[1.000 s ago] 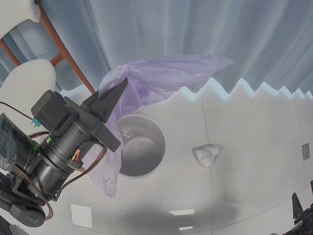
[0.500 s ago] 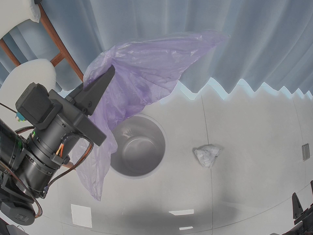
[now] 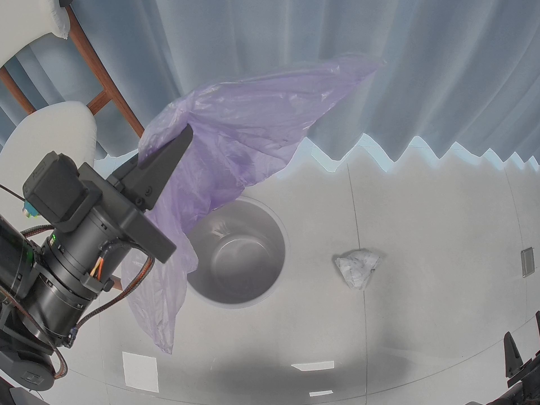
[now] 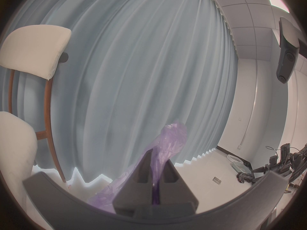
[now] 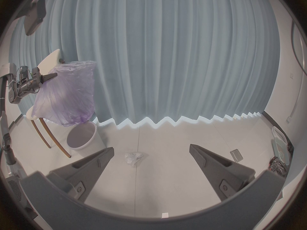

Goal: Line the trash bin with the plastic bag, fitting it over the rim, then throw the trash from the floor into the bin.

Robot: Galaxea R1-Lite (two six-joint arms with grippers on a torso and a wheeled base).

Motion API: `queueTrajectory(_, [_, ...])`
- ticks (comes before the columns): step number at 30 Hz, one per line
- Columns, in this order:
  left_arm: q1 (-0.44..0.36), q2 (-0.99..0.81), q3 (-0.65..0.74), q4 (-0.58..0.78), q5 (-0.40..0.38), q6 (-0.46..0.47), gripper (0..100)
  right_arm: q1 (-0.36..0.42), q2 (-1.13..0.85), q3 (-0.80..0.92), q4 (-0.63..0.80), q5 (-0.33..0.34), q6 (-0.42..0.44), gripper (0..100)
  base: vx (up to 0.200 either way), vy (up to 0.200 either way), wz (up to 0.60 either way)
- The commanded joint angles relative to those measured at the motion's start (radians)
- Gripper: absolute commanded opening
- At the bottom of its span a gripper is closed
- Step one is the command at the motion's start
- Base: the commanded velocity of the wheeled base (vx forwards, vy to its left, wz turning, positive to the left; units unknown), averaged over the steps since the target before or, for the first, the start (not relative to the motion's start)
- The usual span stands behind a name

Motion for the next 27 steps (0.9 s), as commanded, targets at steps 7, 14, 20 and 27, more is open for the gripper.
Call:
queueTrajectory(7, [-0.005, -0.027, -0.001, 0.009, 0.0, 0.0, 0, 0.0, -0.018, 0.018, 0.0, 0.001, 0.0, 100, 0.0, 0.0, 0.0])
queueTrajectory(14, [-0.007, -0.059, -0.031, 0.009, -0.011, 0.003, 0, 0.0, -0.018, 0.018, 0.0, 0.001, 0.0, 100, 0.0, 0.0, 0.0])
queueTrajectory(20, [-0.013, -0.084, -0.034, 0.044, -0.011, 0.015, 0, 0.0, -0.018, 0.018, 0.0, 0.001, 0.0, 100, 0.0, 0.0, 0.0])
queueTrajectory(27, [-0.001, -0.067, 0.027, 0.049, -0.016, 0.0, 0, 0.0, -0.018, 0.018, 0.0, 0.001, 0.0, 100, 0.0, 0.0, 0.0])
